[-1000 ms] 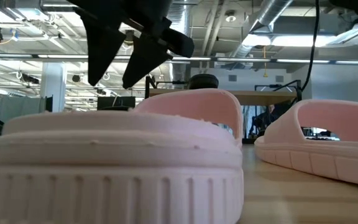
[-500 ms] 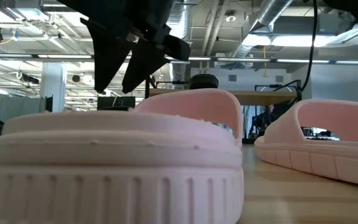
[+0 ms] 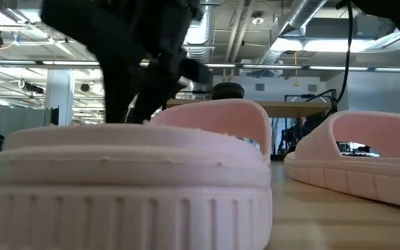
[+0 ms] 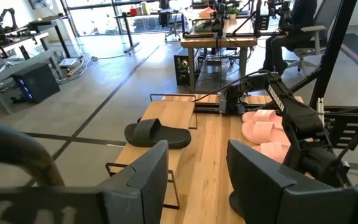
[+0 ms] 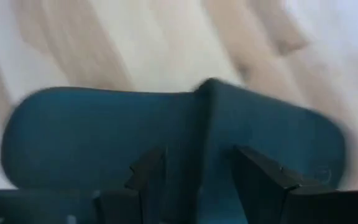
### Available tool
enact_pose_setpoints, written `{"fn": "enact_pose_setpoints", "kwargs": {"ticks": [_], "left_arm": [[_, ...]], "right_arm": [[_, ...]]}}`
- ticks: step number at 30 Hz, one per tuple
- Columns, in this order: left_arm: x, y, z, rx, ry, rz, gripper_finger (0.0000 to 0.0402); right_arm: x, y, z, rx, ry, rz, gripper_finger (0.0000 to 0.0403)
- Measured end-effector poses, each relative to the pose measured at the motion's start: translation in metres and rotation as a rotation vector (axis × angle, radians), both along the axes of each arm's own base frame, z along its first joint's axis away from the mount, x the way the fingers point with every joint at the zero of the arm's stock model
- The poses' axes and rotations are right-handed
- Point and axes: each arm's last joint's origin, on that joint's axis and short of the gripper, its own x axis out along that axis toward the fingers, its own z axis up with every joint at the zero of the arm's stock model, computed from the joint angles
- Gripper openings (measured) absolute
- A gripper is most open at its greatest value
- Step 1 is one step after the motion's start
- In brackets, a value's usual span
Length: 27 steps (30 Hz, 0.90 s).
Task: Pick and place slides into the shelf
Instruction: Put the black slipper on the shelf
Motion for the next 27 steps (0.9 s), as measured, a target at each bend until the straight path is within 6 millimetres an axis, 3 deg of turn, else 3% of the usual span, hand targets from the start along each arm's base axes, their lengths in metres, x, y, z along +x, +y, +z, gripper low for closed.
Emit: {"fn": "enact_pose_setpoints", "kwargs": {"ticks": [6,27], "left_arm": [[0.0,0.0,0.0,0.002,0.0,0.006,0.0153],[0.029,0.002,-0.015,0.008,0.135,0.025,0.0153]], "right_arm": [[-0.004,-0.001,-0.001,-0.022,-0.008,-0.126,0.0159],[-0.009,-0.005,-0.004,-0.034,0.037,-0.166,0.0105]]}}
